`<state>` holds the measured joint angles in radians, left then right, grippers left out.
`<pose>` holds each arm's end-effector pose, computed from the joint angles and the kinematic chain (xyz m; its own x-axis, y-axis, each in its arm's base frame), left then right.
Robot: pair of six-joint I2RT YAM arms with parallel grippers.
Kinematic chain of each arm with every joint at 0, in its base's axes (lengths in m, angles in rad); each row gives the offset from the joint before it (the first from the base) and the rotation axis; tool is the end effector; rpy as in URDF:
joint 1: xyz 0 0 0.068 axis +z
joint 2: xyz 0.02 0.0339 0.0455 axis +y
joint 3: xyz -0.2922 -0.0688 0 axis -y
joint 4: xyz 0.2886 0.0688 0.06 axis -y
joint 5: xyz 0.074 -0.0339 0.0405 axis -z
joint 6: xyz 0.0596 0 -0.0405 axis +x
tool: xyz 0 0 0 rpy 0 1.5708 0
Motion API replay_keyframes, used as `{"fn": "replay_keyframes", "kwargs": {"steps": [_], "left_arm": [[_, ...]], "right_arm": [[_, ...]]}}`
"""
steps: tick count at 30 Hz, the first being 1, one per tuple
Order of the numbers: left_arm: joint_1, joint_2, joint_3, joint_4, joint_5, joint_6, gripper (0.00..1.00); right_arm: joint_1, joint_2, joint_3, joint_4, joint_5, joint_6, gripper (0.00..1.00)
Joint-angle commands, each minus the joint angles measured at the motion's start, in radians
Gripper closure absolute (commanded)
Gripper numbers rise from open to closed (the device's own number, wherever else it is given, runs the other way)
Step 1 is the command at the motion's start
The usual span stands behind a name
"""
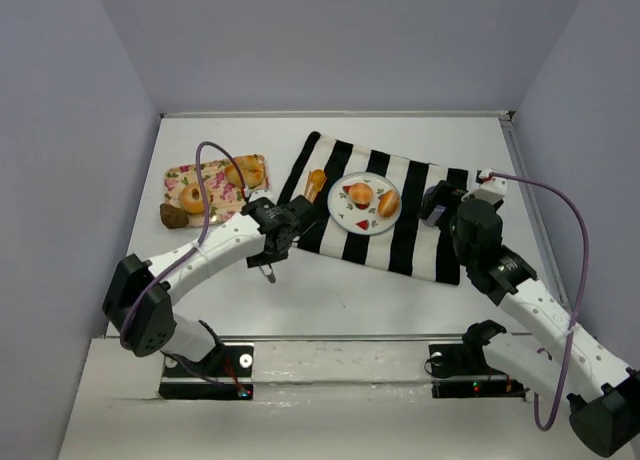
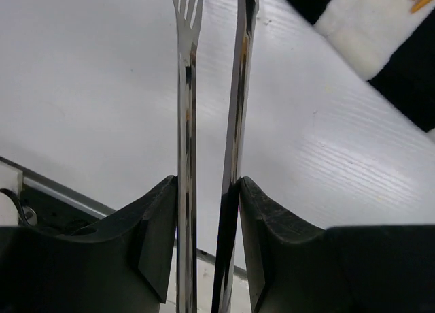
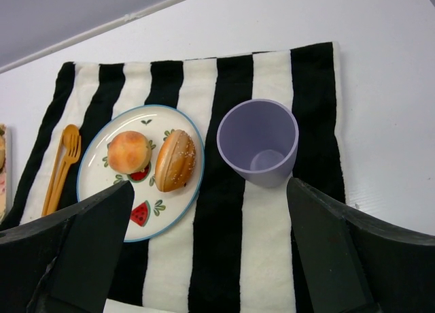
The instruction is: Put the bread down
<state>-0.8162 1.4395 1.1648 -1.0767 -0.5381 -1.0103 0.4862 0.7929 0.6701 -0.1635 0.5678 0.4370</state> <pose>0.2298 -0.1999 0.2605 -0.8206 -0.1890 -0.5394 -0.2743 0.9582 0.0816 0.2165 0.0782 0.3108 -0.1999 0.2979 -0.9334 0.1620 0.9496 0.2684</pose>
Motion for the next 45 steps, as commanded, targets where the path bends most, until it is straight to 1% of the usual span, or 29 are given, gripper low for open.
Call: {"fn": "replay_keyframes", "kwargs": {"steps": [1, 3, 4, 6, 10, 16, 19, 20, 22, 24, 26, 28, 33, 36, 37, 38, 39, 40, 41, 43, 44, 45], "left_arm": [[0.006, -0.106, -0.068, -0.043, 0.0, -0.192, 0.52], [0.006, -0.154, -0.131, -0.039, 0.032, -0.218, 0.52], [0.006, -0.177, -0.175, -0.011, 0.062, -0.215, 0.51], [0.011, -0.185, -0.206, 0.021, 0.102, -0.183, 0.5], [0.011, -0.177, -0.257, 0.038, 0.158, -0.179, 0.49], [0.011, -0.195, -0.329, 0.064, 0.22, -0.142, 0.37], [0.009, -0.186, -0.343, 0.089, 0.234, -0.12, 0.34], [0.009, -0.185, -0.343, 0.09, 0.233, -0.116, 0.29], [0.009, -0.185, -0.333, 0.101, 0.23, -0.108, 0.22], [0.009, -0.192, -0.321, 0.1, 0.219, -0.099, 0.19], [0.008, -0.2, -0.301, 0.09, 0.213, -0.093, 0.08], [0.009, -0.211, -0.271, 0.075, 0.199, -0.088, 0.02], [0.009, -0.229, -0.176, 0.032, 0.132, -0.085, 0.01], [0.009, -0.251, -0.067, 0.04, 0.026, -0.086, 0.01], [0.009, -0.272, -0.015, 0.09, -0.037, -0.076, 0.01], [0.009, -0.284, 0.005, 0.139, -0.058, -0.05, 0.01], [0.009, -0.313, 0.03, 0.194, -0.089, 0.022, 0.01], [0.009, -0.329, 0.035, 0.257, -0.105, 0.022, 0.01], [0.009, -0.344, 0.036, 0.381, -0.118, 0.091, 0.01], [0.009, -0.373, 0.021, 0.502, -0.137, 0.169, 0.01], [0.009, -0.398, 0.0, 0.602, -0.138, 0.243, 0.01], [0.009, -0.406, -0.008, 0.638, -0.14, 0.269, 0.01]], "right_arm": [[0.009, 0.008, -0.003, 0.053, -0.016, 0.005, 0.0], [0.009, 0.006, -0.006, 0.055, -0.017, 0.008, 0.0], [0.009, 0.006, -0.006, 0.055, -0.017, 0.009, 0.0], [0.009, 0.008, -0.006, 0.055, -0.022, 0.009, 0.0], [0.009, 0.008, -0.007, 0.056, -0.023, 0.011, 0.0], [0.009, 0.02, -0.01, 0.064, -0.02, 0.012, 0.0], [0.009, 0.022, -0.009, 0.065, -0.022, 0.011, 0.0], [0.009, 0.022, -0.009, 0.064, -0.022, 0.012, 0.0], [0.009, 0.019, -0.009, 0.064, -0.019, 0.009, 0.0], [0.009, 0.017, -0.01, 0.062, -0.019, 0.008, 0.0], [0.009, 0.009, -0.012, 0.064, -0.017, 0.008, 0.0], [0.009, 0.003, -0.015, 0.064, -0.014, 0.009, 0.0], [0.009, -0.007, -0.014, 0.062, -0.011, 0.008, 0.0], [0.009, -0.011, -0.006, 0.059, -0.009, -0.001, 0.0], [0.009, -0.011, -0.001, 0.058, -0.009, -0.006, 0.0], [0.009, -0.011, 0.003, 0.055, -0.011, -0.009, 0.0], [0.009, -0.012, 0.006, 0.052, -0.013, -0.014, 0.0], [0.009, -0.014, 0.009, 0.048, -0.013, -0.015, 0.0], [0.009, -0.017, 0.011, 0.048, -0.013, -0.024, 0.0], [0.009, -0.023, 0.011, 0.042, -0.005, -0.029, 0.0], [0.009, -0.033, 0.011, 0.041, 0.003, -0.032, 0.0], [0.009, -0.04, 0.011, 0.039, 0.004, -0.038, 0.0]]}}
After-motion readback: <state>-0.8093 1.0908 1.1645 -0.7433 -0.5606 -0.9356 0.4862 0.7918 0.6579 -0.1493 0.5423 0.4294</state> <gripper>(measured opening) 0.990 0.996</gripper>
